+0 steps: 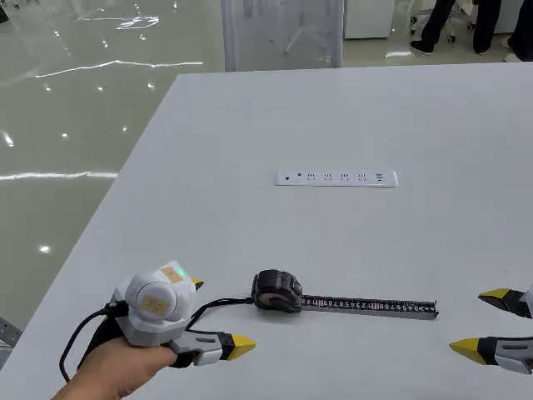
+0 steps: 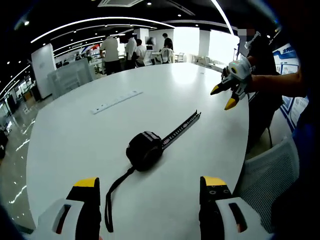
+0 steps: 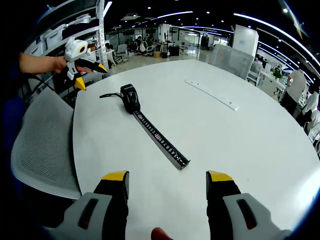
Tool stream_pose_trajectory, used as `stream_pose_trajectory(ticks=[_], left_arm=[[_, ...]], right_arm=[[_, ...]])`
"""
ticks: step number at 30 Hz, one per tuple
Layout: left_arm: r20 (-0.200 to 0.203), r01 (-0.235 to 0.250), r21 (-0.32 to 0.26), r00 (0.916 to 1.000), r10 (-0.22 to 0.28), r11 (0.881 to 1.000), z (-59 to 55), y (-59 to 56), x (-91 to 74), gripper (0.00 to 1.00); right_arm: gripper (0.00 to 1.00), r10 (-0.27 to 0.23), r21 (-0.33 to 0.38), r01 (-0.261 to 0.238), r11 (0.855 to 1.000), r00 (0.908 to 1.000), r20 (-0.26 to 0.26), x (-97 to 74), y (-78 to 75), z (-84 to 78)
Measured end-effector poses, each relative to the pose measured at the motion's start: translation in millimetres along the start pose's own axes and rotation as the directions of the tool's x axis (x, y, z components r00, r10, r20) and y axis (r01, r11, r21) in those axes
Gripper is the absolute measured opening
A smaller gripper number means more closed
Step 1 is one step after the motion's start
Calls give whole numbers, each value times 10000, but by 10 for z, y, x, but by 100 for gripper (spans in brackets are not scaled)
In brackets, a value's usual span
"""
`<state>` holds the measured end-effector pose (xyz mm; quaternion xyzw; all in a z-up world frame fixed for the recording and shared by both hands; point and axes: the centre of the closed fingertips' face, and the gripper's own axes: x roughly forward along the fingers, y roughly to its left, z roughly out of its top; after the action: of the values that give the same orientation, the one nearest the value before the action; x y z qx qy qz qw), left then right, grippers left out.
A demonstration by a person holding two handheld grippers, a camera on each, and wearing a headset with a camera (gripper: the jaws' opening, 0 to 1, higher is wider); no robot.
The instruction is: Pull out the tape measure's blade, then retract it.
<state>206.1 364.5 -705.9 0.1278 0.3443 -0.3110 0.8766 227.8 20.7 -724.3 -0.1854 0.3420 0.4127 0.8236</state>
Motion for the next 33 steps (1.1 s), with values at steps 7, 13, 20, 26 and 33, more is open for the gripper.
stream_pose_trajectory(ticks=[7, 13, 20, 26, 33], left_arm=[[-127, -310, -334, 9995, 305, 9990, -139, -35, -154, 81], [-64, -705, -698, 9975, 703, 9951, -189, 11, -330, 84], [36, -975, -1396, 9951, 989, 9854, -275, 16, -491, 87], [185, -1184, -1888, 9921, 1241, 9748, -311, -29, -659, 90], [93, -1179, -2193, 9924, 1229, 9685, -419, -82, -746, 92]], right_arm=[[64, -166, 700, 157, 9974, 9998, 119, -174, 113, -12], [70, -334, 1211, 313, 9921, 9993, 157, -301, 186, -15], [75, -384, 1755, 358, 9838, 9992, 117, -422, 287, -25], [81, -447, 1957, 392, 9799, 9987, 237, -528, 398, 36], [86, -672, 2441, 585, 9680, 9974, 276, -707, 439, 53]])
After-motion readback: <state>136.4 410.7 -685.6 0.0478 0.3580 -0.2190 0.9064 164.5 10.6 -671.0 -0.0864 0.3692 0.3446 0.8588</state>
